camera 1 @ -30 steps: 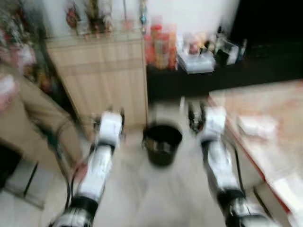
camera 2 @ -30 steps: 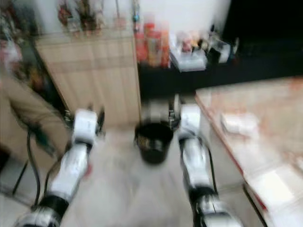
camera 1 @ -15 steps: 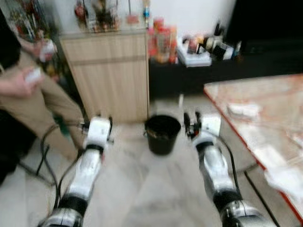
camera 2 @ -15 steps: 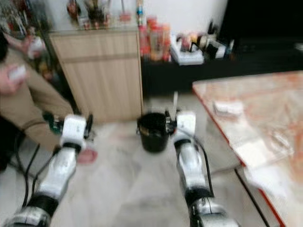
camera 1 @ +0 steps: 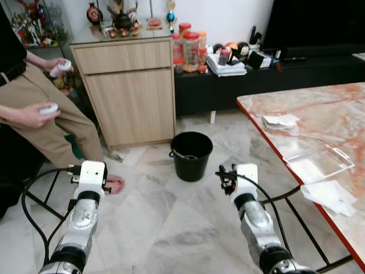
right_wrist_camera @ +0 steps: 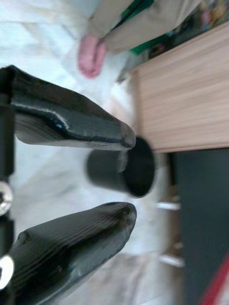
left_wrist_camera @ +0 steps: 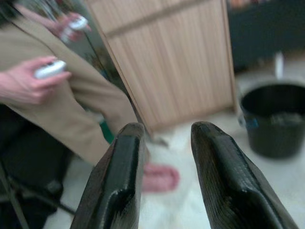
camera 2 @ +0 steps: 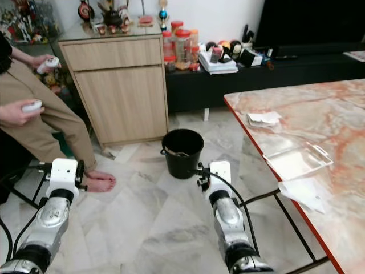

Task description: Picking trash to rubbish bin

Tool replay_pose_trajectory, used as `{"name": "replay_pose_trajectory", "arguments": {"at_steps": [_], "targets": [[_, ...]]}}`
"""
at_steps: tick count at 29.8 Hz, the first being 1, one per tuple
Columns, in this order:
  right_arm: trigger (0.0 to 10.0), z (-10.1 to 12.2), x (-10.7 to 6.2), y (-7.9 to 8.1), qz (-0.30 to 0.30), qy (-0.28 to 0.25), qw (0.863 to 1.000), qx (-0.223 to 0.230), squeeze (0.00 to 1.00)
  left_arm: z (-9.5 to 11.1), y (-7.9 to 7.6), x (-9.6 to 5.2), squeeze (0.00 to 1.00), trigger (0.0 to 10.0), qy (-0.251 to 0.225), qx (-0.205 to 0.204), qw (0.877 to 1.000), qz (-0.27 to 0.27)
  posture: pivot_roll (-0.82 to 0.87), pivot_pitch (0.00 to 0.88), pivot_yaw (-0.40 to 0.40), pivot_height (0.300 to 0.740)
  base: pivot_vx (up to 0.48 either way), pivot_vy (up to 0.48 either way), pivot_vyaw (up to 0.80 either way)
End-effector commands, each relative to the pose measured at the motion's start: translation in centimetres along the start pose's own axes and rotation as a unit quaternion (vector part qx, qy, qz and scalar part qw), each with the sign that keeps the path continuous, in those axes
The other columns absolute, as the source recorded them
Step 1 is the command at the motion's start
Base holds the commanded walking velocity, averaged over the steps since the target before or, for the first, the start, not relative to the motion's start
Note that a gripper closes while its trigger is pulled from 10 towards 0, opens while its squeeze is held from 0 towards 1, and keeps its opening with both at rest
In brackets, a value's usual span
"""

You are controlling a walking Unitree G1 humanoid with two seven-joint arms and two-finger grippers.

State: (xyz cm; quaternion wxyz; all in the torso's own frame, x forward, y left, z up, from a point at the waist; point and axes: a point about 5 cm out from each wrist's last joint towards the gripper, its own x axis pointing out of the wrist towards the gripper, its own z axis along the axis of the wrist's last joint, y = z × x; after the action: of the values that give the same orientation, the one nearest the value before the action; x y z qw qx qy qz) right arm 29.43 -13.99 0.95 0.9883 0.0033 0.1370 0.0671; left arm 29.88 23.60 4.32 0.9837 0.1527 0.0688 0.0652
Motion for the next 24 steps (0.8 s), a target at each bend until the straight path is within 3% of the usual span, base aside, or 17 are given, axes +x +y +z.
{"name": "replay_pose_trajectory", "arguments": {"at_steps": [1,5,7,12,17,21,24], "targets": [[10.0,-2.6,-1.1,0.0,-0.003,0.065,0.998,0.005,0.0,-3.0,-0.4,-1.5,0.0,10.0,0.071,0.005,0.997,-0.024,0.2,0.0,0.026,0.74,0.0,0.0,0.0],[10.0,-4.6,-2.2,-0.1,-0.011,0.109,0.994,0.01,0.0,-5.1,-0.8,-2.9,0.0,10.0,0.121,0.012,0.992,-0.038,0.2,0.0,0.029,0.74,0.0,0.0,0.0],[10.0,-6.6,-3.6,-0.3,-0.023,0.152,0.988,0.019,0.0,-6.7,-0.6,-4.1,0.0,10.0,0.161,0.007,0.987,-0.029,0.19,0.0,0.029,0.74,0.0,0.0,0.0],[10.0,-8.3,-4.9,-0.5,-0.036,0.193,0.98,0.03,0.0,-8.0,-0.3,-5.1,0.0,10.0,0.193,0.003,0.981,-0.021,0.19,0.0,0.029,0.74,0.0,0.0,0.0],[10.0,-11.8,-8.1,-0.7,-0.056,0.279,0.958,0.037,0.0,-11.0,-0.4,-7.9,0.0,10.0,0.291,0.01,0.956,-0.037,0.18,0.0,0.032,0.74,0.0,0.0,0.0],[10.0,-12.6,-9.0,-0.6,-0.066,0.301,0.95,0.047,0.0,-12.0,-0.5,-9.0,0.0,10.0,0.324,0.017,0.945,-0.036,0.17,0.0,0.031,0.74,0.0,0.0,0.0],[10.0,-12.7,-9.1,-0.7,-0.069,0.303,0.949,0.051,0.0,-11.8,-0.5,-8.8,0.0,10.0,0.318,0.016,0.947,-0.029,0.18,0.0,0.023,0.74,0.0,0.0,0.0]]}}
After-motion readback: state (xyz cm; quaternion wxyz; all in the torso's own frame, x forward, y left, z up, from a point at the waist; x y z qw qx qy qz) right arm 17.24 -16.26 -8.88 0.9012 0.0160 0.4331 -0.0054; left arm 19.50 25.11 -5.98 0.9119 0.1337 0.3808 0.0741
